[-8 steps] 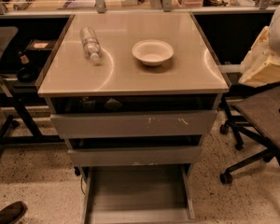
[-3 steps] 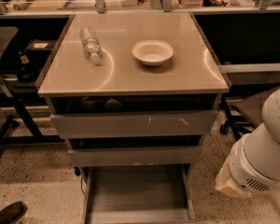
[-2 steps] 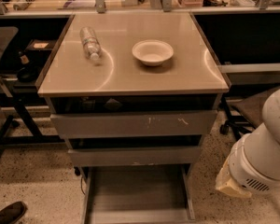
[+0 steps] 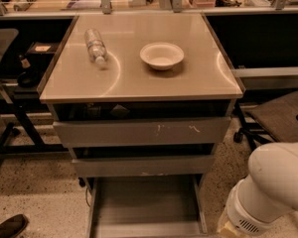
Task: Close bottom drawer
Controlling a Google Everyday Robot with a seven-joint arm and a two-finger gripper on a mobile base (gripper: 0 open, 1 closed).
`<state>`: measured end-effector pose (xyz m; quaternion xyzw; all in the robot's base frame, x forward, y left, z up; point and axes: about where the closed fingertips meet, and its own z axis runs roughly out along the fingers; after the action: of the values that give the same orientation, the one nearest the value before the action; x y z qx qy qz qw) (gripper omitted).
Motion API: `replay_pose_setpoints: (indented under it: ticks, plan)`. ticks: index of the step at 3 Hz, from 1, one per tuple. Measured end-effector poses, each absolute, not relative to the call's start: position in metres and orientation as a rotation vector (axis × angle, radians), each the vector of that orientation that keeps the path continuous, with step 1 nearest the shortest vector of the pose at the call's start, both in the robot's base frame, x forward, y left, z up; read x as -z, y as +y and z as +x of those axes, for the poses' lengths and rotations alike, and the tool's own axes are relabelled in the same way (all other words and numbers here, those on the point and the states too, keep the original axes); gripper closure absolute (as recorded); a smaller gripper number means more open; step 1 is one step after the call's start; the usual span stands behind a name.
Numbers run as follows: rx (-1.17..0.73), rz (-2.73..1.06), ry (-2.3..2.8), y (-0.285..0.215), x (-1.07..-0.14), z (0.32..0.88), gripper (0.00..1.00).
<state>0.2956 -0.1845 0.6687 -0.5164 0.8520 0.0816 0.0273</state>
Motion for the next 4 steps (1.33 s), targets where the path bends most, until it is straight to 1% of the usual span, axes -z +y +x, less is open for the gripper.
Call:
replay_pose_setpoints:
  ticks: [1, 2, 3, 4]
  plan:
    - [-0.314, -1.525, 2.737, -0.185, -0.606, 0.285, 1.0]
    - [-0.314, -1.525, 2.737, -0.185, -0.606, 0.285, 1.0]
    - [-0.332, -1.511, 2.742, -0.179, -0.583, 0.279, 1.0]
    - [-0.364, -1.393, 2.828, -0.187, -0.519, 0.268, 1.0]
